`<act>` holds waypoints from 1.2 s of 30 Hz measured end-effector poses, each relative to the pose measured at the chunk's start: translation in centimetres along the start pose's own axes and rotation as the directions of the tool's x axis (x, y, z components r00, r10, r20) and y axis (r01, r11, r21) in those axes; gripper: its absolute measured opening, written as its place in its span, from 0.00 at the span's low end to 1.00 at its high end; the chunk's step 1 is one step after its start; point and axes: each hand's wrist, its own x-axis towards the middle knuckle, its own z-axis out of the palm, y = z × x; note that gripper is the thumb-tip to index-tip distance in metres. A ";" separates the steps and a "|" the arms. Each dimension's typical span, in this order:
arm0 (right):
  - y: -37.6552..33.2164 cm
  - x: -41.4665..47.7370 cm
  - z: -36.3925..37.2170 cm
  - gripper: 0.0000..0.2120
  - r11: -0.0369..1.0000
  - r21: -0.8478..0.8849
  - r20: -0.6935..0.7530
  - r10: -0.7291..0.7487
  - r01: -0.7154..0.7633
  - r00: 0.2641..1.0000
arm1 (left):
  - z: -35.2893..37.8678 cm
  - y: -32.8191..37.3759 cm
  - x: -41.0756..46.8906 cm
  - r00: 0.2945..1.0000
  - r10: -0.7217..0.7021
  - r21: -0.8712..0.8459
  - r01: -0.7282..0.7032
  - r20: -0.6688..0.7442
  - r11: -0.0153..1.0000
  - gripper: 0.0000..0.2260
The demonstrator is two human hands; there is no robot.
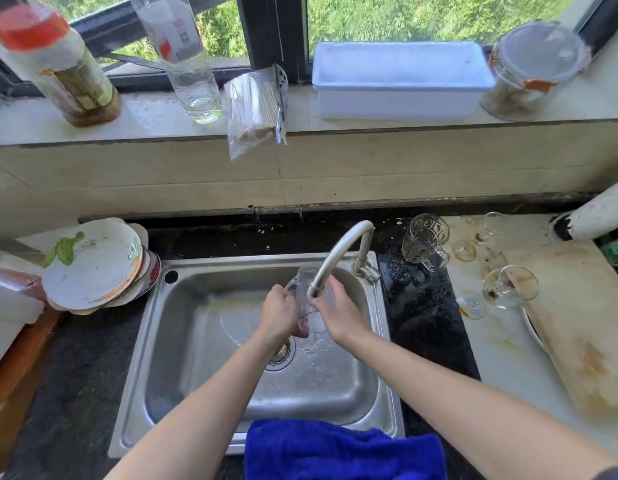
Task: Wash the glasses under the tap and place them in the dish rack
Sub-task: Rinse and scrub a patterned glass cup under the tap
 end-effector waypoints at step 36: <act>-2.6 1.1 2.3 0.38 0.926 0.354 -0.052 0.160 -0.131 0.986 | -1.5 -2.1 -0.7 0.991 0.131 0.204 -0.126 -0.012 0.971 0.14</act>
